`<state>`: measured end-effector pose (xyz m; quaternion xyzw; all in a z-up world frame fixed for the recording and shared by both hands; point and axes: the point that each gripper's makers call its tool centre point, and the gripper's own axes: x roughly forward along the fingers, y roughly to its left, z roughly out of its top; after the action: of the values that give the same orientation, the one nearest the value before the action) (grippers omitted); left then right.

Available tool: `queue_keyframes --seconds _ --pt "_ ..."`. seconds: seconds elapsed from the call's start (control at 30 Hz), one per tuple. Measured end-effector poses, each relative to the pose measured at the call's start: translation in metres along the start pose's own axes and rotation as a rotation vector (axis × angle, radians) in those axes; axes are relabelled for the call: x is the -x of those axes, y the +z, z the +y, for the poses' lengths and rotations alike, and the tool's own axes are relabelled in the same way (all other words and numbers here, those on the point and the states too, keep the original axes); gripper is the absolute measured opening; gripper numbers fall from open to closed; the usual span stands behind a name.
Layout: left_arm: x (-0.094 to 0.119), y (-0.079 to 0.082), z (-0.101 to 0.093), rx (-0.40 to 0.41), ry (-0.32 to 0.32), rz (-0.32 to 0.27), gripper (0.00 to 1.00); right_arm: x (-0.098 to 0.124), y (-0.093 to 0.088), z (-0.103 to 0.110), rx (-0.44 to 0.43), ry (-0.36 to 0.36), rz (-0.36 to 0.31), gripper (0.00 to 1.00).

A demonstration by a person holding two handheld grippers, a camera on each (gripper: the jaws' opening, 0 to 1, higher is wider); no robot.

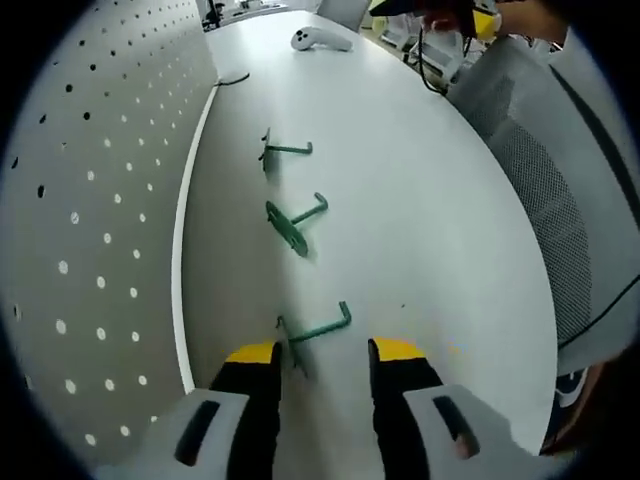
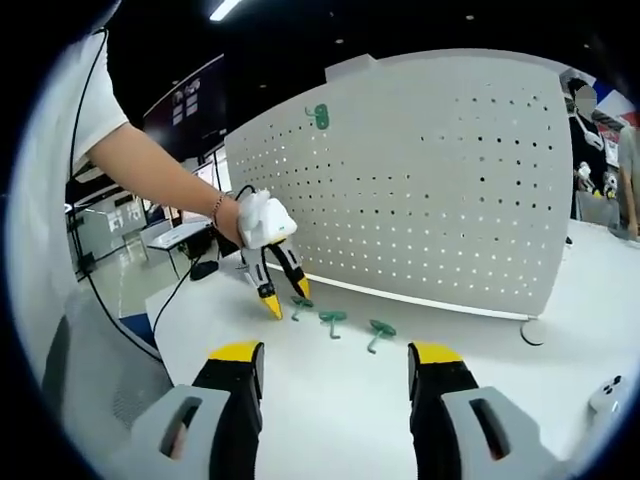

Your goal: Insert the hook assembly into the mounting plate slot until the hook locks in place.

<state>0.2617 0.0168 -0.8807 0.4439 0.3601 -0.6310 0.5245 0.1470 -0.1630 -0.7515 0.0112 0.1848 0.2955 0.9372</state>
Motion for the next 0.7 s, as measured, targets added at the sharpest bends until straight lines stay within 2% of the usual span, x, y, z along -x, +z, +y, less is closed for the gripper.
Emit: queue_keyframes --seconds 0.4,0.57,0.7 --pt "0.001 -0.003 0.007 0.103 0.042 -0.007 0.26 0.001 0.003 0.0 -0.004 -0.006 -0.013 0.55" --pt "0.002 -0.006 0.012 0.162 0.062 0.023 0.22 0.002 0.004 -0.001 -0.003 -0.008 -0.015 0.54" --pt "0.001 -0.006 0.012 0.164 0.068 0.027 0.2 0.002 0.004 -0.001 0.001 -0.008 -0.014 0.54"
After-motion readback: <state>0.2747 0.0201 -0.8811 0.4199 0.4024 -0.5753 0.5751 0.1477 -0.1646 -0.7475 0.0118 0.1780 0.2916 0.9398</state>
